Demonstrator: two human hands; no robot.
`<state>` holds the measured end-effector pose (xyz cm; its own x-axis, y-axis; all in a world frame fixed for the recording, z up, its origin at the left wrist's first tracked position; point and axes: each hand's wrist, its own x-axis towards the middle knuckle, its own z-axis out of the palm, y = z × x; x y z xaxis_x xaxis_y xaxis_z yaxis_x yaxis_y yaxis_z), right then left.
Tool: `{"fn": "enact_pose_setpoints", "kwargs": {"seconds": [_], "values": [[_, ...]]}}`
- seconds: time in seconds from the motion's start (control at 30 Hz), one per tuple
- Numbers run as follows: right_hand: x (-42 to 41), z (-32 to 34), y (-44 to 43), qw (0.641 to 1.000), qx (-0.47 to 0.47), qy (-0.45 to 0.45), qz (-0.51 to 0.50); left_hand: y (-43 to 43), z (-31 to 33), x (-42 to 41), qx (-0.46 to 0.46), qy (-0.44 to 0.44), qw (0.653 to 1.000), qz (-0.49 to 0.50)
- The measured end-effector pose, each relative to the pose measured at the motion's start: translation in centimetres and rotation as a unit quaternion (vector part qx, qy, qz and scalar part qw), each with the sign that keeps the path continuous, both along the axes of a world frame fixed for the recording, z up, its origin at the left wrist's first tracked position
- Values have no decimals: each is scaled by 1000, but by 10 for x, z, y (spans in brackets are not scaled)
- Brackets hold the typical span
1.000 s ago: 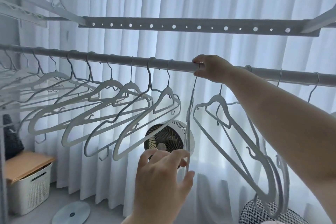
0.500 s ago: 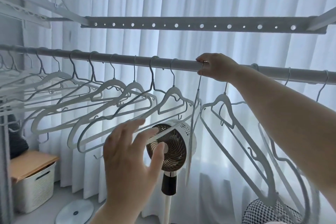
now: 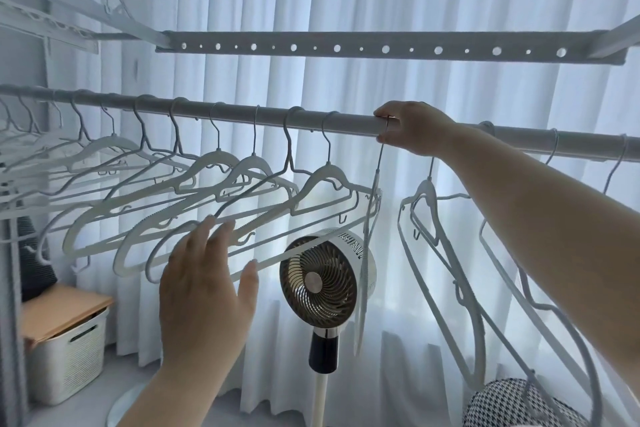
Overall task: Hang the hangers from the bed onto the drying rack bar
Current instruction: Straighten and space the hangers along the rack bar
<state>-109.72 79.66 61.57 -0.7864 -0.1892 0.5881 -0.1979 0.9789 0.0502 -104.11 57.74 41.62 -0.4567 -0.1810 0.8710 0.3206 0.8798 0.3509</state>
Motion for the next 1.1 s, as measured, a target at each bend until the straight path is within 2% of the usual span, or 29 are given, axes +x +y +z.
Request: {"fn": "enact_pose_setpoints", "kwargs": {"seconds": [0.13,0.3,0.5,0.63,0.77,0.93,1.1], "values": [[0,0,1,1000,-1,2,0,-4,3,-2,0,-47,999,4],[-1,0,2,1000,-1,1,0,2,4,3,99,-138,985,-35],[0,0,4,1000,-5,-2,-1,9,2,13,38,-163,985,-39],[2,0,4,1000,-6,-1,-4,13,-2,12,-36,-114,993,1],[4,0,3,1000,-5,0,-6,16,-8,11,36,-104,993,-47],[6,0,3,1000,-6,-1,-7,19,0,18,64,-74,992,-75],[5,-1,3,1000,-16,-3,-7,10,2,22,20,-14,996,-82]]}}
